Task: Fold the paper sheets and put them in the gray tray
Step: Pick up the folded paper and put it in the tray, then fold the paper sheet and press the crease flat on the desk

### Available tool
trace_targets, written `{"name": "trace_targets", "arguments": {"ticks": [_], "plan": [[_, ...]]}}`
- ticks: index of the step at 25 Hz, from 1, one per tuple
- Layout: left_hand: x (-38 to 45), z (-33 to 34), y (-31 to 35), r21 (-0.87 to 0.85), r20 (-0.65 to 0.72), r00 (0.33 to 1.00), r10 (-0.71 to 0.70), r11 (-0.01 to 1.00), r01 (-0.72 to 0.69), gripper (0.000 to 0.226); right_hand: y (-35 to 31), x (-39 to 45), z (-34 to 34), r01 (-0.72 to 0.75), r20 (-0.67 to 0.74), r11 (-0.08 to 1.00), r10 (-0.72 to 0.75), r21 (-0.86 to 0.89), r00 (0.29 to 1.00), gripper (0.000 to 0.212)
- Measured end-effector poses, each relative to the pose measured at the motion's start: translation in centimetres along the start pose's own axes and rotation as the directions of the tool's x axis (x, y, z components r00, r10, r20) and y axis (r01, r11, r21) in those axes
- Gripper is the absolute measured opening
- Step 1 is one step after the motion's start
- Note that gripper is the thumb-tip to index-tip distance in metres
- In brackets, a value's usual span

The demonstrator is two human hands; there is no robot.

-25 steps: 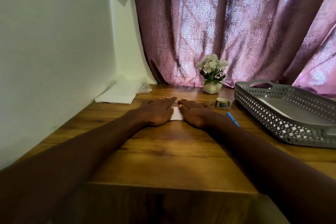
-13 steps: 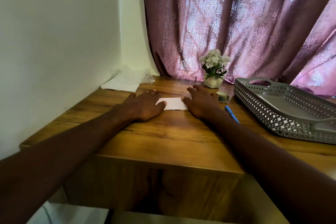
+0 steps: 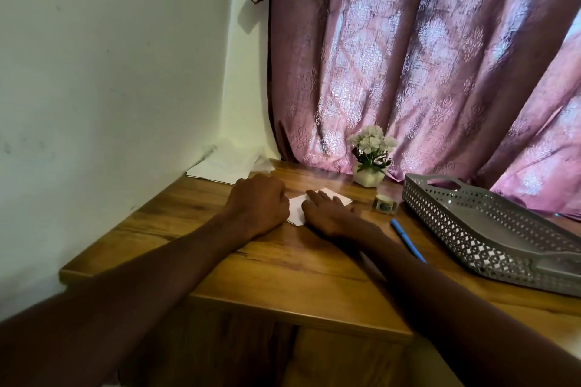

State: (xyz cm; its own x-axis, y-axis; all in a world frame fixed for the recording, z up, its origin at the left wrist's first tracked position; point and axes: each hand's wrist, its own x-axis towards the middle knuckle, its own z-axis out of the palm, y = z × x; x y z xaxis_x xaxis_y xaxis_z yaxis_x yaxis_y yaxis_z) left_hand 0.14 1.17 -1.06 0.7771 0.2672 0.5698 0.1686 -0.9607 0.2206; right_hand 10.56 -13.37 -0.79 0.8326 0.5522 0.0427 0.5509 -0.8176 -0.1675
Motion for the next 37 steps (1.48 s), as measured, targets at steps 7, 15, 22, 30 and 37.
{"name": "trace_targets", "arguments": {"ticks": [7, 15, 22, 30, 37], "plan": [[4.7, -1.7, -7.6, 0.157, -0.13, 0.99, 0.055, 0.987, -0.034, 0.026, 1.8, 5.6, -0.8, -0.001, 0.04, 0.999, 0.002, -0.04, 0.999, 0.068], [6.9, 0.8, -13.6, 0.182, -0.141, 0.989, -0.041, 0.981, 0.067, 0.024, 3.7, 8.4, 0.2, 0.073, -0.057, 0.997, -0.073, -0.011, 0.996, 0.059], [6.0, -0.6, -12.7, 0.013, -0.004, 0.989, -0.146, 0.989, 0.146, 0.03, -2.0, 5.8, -0.3, 0.436, -0.633, 0.891, -0.267, 0.126, 0.727, 0.031], [5.8, -1.0, -12.6, 0.018, -0.009, 0.986, -0.167, 0.986, 0.167, 0.031, -13.2, 9.1, 2.3, 0.331, -0.274, 0.931, -0.282, 0.156, 0.92, 0.036], [6.4, -1.4, -12.4, -0.35, -0.22, 0.951, -0.216, 0.928, 0.13, 0.034, -11.5, 7.3, 1.7, 0.428, -0.406, 0.636, -0.191, 0.643, 0.894, 0.007]]}}
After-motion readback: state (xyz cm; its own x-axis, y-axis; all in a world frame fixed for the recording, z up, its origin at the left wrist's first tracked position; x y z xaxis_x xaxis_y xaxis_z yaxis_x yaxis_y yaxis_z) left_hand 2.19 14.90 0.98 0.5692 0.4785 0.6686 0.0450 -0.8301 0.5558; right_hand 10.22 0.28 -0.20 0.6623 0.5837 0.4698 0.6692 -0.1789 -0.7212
